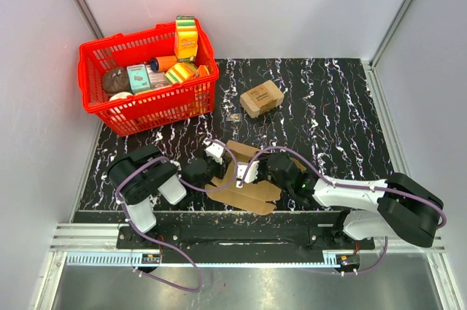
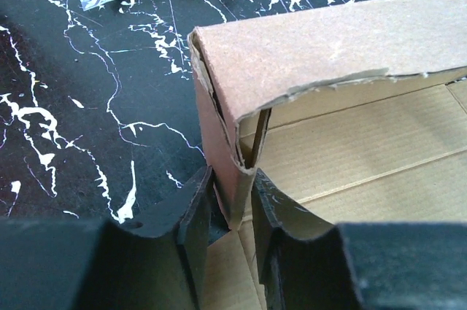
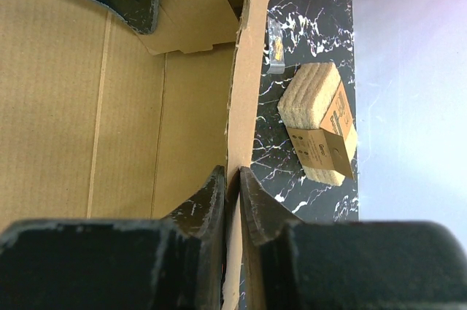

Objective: Fold the paper box

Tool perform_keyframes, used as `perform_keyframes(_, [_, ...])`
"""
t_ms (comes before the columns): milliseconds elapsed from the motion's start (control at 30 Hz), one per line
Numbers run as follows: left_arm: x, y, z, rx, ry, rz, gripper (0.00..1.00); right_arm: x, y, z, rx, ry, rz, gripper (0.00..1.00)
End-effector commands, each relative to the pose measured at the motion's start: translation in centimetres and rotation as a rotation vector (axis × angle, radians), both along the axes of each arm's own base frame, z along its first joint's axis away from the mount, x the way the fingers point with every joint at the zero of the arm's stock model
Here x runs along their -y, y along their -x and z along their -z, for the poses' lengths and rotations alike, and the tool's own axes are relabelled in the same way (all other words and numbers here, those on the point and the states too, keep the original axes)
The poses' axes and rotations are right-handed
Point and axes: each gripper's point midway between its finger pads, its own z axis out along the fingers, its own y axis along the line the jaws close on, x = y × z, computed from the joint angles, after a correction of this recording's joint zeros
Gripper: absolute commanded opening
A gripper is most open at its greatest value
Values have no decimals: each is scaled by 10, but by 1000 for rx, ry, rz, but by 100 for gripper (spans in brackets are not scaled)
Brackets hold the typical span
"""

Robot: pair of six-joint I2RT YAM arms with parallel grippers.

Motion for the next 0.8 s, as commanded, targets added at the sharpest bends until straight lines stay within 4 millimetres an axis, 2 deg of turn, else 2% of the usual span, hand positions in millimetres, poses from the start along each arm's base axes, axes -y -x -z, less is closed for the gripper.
perform_keyframes(0, [30, -16, -114, 299, 334, 38, 30, -12, 13, 10, -61, -23, -60, 17])
perform_keyframes(233, [33, -19, -119, 304, 354, 35, 18, -15, 17, 14, -90, -37, -71, 17])
perform_keyframes(500, [35, -20, -123, 306, 367, 38, 16, -17, 21, 15, -103, -47, -78, 18])
perform_keyframes(600, [36, -21, -120, 306, 356, 40, 15, -21, 25, 6, -115, -101, -90, 21])
perform_keyframes(667, [35, -21, -119, 308, 352, 35, 14, -26, 29, -7, -128, -170, -106, 24])
perform_keyframes(767, [35, -20, -117, 307, 343, 38, 13, -34, 38, -20, -163, -242, -141, 32])
